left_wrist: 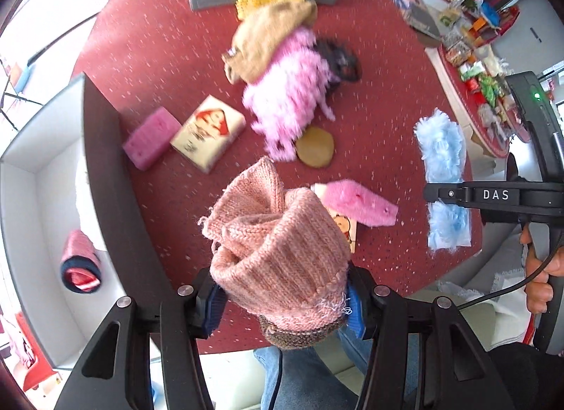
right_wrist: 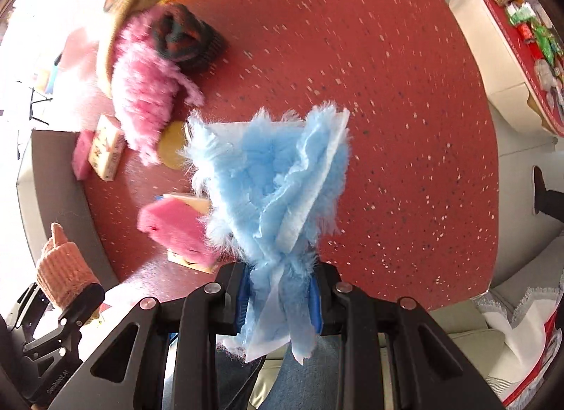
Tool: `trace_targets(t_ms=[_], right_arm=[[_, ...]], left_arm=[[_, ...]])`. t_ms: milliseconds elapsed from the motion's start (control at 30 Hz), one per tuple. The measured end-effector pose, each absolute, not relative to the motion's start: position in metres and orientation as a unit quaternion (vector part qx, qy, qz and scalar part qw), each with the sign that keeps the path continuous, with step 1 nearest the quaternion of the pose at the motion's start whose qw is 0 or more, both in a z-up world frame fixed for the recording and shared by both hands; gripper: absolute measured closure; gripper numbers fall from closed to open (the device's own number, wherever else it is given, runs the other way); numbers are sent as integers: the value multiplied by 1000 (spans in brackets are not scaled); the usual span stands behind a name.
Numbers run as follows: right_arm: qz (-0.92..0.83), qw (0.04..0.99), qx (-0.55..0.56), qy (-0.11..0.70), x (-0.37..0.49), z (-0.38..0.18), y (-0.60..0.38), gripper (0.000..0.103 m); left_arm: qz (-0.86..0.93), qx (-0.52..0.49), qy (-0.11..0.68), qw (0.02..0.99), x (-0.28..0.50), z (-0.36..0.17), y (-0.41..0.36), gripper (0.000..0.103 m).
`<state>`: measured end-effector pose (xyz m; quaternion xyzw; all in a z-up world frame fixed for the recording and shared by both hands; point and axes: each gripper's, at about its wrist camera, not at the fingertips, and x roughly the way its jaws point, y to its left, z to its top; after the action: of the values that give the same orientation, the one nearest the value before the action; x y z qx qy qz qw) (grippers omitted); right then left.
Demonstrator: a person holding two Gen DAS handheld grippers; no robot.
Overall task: Organize soft objects
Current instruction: 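Carry the pink sock with the left gripper while the right gripper carries the blue puff over the box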
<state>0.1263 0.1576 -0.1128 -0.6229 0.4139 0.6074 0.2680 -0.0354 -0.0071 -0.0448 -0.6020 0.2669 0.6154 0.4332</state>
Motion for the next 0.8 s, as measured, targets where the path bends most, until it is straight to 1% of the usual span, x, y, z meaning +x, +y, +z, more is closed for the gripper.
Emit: trace_targets(t_ms=[100,167,300,433,600,800], right_arm=[[617,266,-619,407,122,-103,157,73],[626,264,-617,397,113,-85,156,73],[641,254,-618,377,96,-67,150,73],[656,234,-629,346,67,-58,140,73],[673,204,-643,303,35,-52,117,73],[695,158,-653,257,-2,-38,87,73]], left_arm=[[629,-592,255,434,-49,-39,-15,47],[637,-587,247,434,-61,-39,-19,47],[651,-576,232,436,-73,-31,-27,47],[671,-571,210,425,-86,-23,-45,47],[704,-564,194,386,-104,-19,-73,47],[732,-570,156,338,-132,-21,-113,47]])
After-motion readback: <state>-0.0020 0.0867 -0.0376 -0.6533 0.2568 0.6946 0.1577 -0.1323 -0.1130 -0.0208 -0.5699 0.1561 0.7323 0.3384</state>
